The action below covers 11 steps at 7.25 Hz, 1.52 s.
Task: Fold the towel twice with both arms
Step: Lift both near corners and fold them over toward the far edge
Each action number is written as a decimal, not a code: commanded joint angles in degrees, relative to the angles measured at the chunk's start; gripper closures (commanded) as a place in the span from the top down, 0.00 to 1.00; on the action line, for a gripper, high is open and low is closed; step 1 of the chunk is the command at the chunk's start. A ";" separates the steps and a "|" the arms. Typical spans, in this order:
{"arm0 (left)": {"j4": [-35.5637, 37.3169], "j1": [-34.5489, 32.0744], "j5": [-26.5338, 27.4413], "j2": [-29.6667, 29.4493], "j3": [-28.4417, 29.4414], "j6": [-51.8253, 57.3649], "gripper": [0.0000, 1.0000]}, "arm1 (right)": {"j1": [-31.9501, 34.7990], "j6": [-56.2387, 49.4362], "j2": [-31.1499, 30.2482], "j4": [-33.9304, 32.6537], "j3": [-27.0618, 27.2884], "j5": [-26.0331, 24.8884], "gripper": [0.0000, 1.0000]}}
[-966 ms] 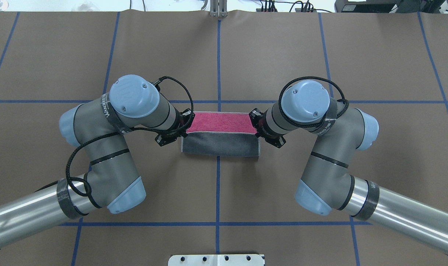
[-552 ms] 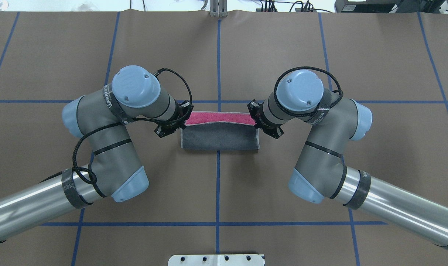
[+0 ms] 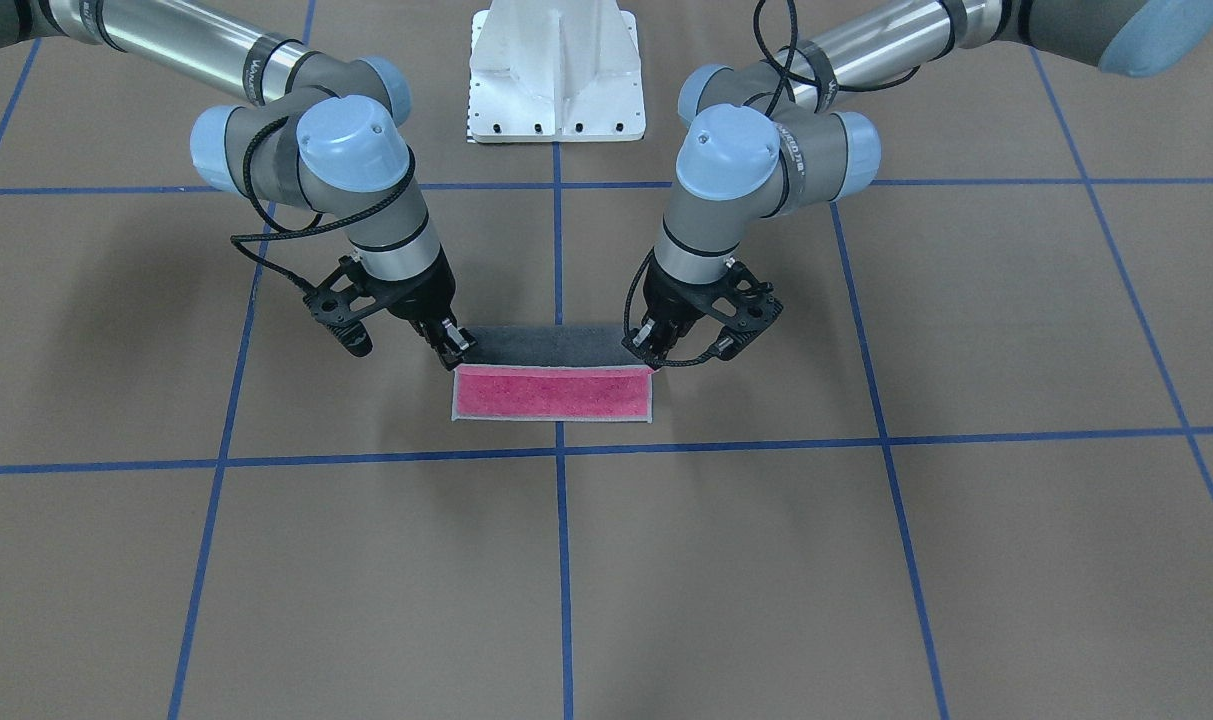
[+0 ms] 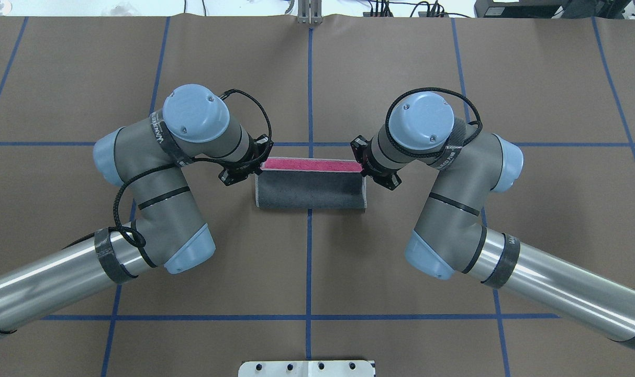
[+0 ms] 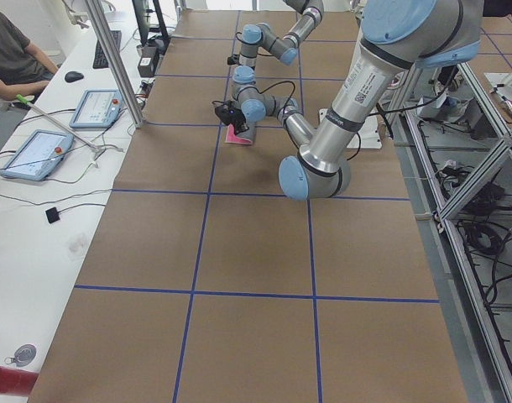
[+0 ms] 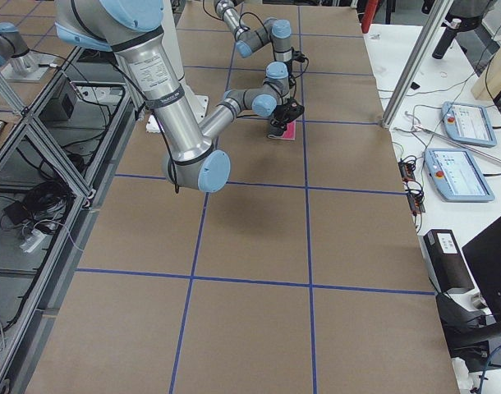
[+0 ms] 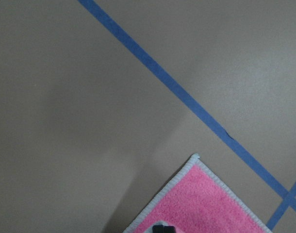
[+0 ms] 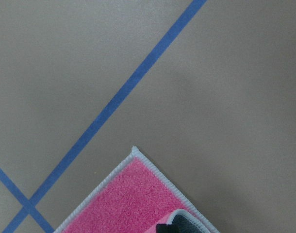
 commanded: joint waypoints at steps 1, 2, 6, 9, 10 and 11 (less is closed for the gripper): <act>-0.72 -0.57 0.00 -0.75 1.37 0.12 0.00 | 0.20 -0.17 0.13 0.00 -0.27 0.00 0.00; -1.43 -0.57 0.00 -0.75 2.07 0.13 0.00 | 0.20 -0.17 0.04 0.00 -0.36 0.00 0.00; -3.28 -0.66 0.00 -1.46 4.45 0.13 0.00 | 0.29 -0.17 1.18 0.00 -1.49 0.00 0.00; -3.37 -0.66 0.00 -1.55 4.80 0.13 0.00 | 0.56 -0.17 1.27 0.09 -1.76 -0.09 0.00; -3.37 -0.66 0.00 -1.55 4.89 0.13 0.00 | 0.64 -0.26 1.27 0.09 -1.94 -0.09 0.00; -3.37 -0.66 0.00 -1.55 4.89 0.04 0.00 | 0.91 -0.26 1.27 0.09 -2.03 -0.09 0.00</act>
